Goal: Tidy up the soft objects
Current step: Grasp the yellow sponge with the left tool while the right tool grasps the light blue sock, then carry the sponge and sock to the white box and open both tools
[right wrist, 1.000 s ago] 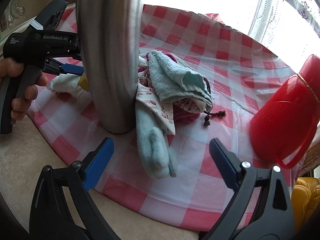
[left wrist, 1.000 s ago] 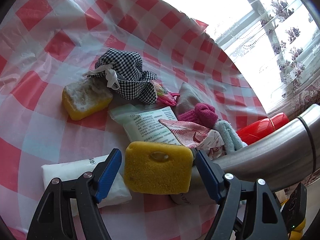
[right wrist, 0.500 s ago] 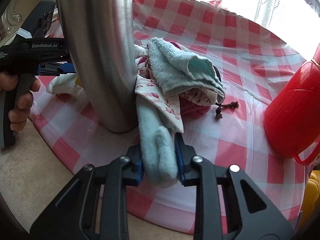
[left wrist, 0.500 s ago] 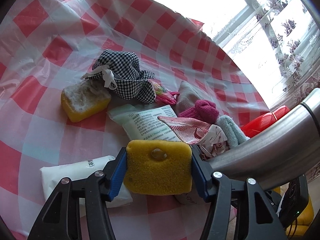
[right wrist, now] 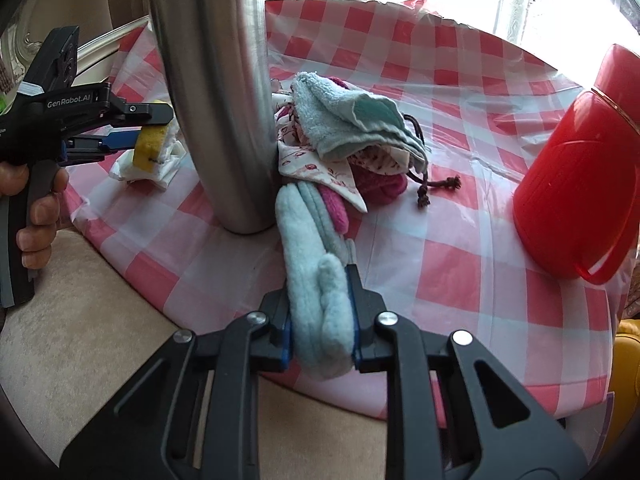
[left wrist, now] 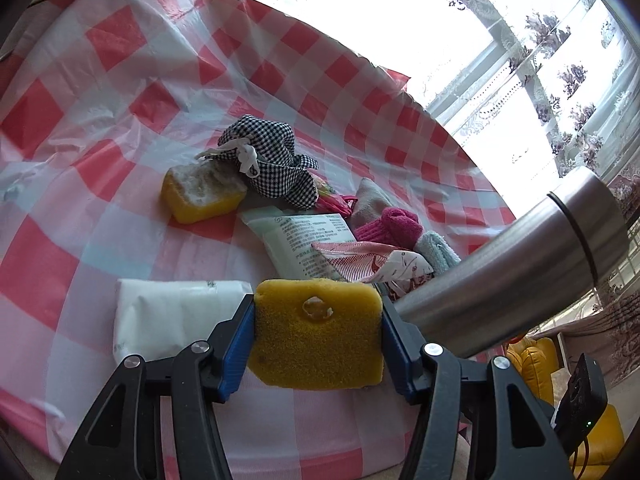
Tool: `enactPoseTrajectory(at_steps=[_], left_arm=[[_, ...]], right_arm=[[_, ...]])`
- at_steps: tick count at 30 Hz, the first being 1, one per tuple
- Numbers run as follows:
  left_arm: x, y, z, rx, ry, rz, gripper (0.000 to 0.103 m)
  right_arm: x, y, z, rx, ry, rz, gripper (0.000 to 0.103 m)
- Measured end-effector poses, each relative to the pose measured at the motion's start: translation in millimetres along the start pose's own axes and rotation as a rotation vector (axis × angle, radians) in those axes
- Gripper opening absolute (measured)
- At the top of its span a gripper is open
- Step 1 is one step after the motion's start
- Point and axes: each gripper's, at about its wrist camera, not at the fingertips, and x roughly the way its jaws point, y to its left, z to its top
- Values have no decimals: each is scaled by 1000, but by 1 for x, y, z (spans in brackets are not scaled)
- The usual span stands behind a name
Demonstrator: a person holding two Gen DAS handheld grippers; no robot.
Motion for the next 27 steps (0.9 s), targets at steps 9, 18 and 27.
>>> enactPoseTrajectory(at_steps=[9,18,27], left_arm=[[-26,-9,-25,-15,-18,-6,58],[-43,-36,-52,11,-7,-29,58],[-39,-90,-78,98,41,-16,58]], right_arm=[[-24,-9,-17,45,-5,-38,24],[-54,-25,-40,113,-26,-84,24],[-88,-62,-72,227,-37,-147,24]])
